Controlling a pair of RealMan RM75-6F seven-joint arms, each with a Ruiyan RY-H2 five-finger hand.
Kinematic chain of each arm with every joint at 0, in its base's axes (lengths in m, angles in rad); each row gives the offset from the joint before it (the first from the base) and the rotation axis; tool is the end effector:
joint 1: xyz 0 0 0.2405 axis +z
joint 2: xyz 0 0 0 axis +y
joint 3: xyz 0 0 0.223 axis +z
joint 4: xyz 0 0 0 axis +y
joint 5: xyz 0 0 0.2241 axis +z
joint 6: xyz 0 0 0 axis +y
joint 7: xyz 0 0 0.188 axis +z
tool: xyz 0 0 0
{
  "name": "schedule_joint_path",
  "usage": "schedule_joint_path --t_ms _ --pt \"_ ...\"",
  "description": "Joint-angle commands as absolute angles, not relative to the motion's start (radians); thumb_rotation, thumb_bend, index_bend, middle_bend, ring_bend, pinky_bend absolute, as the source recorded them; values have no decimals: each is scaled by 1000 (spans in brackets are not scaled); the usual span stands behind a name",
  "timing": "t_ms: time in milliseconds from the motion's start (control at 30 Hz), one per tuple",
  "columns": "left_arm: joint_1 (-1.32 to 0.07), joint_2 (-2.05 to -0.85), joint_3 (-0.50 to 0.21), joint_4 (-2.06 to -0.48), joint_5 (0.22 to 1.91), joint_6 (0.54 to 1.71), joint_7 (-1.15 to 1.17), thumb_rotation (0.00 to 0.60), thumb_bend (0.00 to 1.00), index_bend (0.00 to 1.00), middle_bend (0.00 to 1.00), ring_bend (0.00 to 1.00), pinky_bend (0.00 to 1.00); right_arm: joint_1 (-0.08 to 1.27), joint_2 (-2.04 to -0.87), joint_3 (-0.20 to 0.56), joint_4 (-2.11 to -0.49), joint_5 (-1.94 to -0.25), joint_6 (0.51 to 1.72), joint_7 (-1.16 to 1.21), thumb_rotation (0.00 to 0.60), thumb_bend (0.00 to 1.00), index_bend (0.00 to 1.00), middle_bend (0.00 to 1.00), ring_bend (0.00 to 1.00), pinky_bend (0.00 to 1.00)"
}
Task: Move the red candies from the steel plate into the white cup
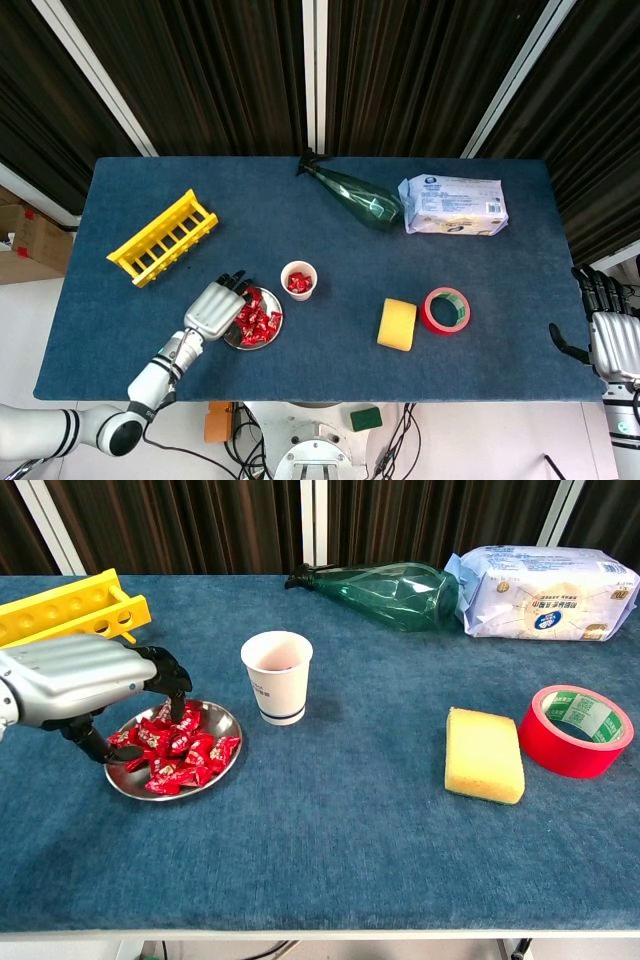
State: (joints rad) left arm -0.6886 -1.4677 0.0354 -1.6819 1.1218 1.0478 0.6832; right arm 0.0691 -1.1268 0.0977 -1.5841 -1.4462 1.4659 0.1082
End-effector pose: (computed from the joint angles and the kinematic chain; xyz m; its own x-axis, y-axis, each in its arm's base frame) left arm -0.1384 0.2890 -0.0601 0.7150 0.2506 0.6527 0.6716 -0.5054 -0.5418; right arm -0.3009 -0.2298 0.1419 0.3042 0.0279 0.9522 -0.9515 0.0568 0.3023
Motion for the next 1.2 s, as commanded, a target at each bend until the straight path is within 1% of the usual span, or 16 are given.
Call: schedule_joint_path --t_ms 33,300,633,1067,1200 --pt "-692 -1473 31 -1676 1102 1041 703 600 302 371 155 61 218 69 -1126 97 -1584 -1447 1466 109 600 322 0 0 0 0" --pt "-689 -1470 25 -1686 1072 1049 738 600 309 421 155 61 217 71 -1127 97 -1584 -1445 1461 106 600 322 0 0 0 0" --pt "-689 -1477 25 -1685 1074 1042 734 600 317 467 162 61 218 72 -1129 98 -1586 -1442 1461 100 600 322 0 0 0 0" --pt "-686 -1489 27 -1677 1068 1036 737 600 351 543 177 62 219 72 -1128 98 -1585 -1441 1460 102 600 321 0 0 0 0" --pt "-682 -1486 25 -1686 1080 1043 724 600 375 572 190 63 220 73 -1129 97 -1585 -1441 1459 101 600 322 0 0 0 0"
